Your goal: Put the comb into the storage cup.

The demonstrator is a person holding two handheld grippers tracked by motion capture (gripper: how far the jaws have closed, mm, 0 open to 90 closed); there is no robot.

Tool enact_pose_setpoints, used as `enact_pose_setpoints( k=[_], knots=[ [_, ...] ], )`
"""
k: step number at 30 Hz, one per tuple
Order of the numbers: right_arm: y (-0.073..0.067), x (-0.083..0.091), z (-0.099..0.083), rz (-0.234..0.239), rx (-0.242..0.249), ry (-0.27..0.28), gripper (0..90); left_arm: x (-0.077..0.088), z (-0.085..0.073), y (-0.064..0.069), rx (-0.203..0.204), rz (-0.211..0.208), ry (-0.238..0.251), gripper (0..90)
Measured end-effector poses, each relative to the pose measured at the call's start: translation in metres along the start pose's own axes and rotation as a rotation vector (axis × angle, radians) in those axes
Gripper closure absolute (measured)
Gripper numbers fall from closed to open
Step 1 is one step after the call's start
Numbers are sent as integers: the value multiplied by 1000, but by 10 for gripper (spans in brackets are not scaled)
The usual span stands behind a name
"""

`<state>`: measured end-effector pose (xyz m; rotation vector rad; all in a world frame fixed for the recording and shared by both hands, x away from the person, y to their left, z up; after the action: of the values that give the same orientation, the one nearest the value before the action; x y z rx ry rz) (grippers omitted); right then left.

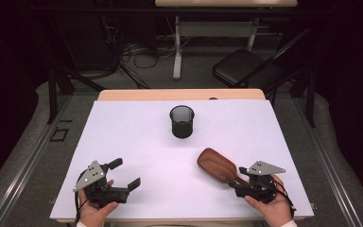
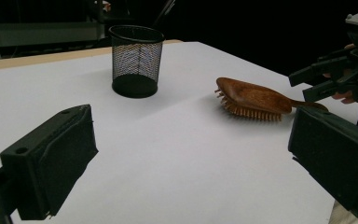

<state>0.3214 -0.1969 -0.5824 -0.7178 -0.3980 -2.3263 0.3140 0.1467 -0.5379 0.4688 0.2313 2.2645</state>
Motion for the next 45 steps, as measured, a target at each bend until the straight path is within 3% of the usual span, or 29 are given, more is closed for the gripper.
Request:
enact_pose_setpoints(
  k=[8, 13, 19, 27, 45],
  knots=[
    [3, 0, -2, -3, -4, -39, 292, -1, -1, 0, 5, 0, -1, 8],
    [7, 1, -2, 7, -3, -63, 219, -1, -1, -1, 5, 3, 0, 8],
    [11, 1, -1, -20, 5, -79, 143, -1, -1, -1, 7, 7, -2, 8],
    [15, 2, 4, -5, -19, -105, 26, -1, -1, -2, 7, 8, -3, 9],
    [21, 0, 9, -13, 86, -193, 0, -1, -2, -1, 0, 6, -5, 8]
  ],
)
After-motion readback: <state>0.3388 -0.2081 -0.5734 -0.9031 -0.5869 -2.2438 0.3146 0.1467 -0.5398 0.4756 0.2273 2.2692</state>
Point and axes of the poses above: each handheld gripper's, and its own axes: x roughly backward along the jaws, z roughly out of its top, y roughly to its right, the point moved 10 cm from there along -x, roughly forward along the jaws, and after that the axes turned 9 degrees about x, right-handed, at the moved point
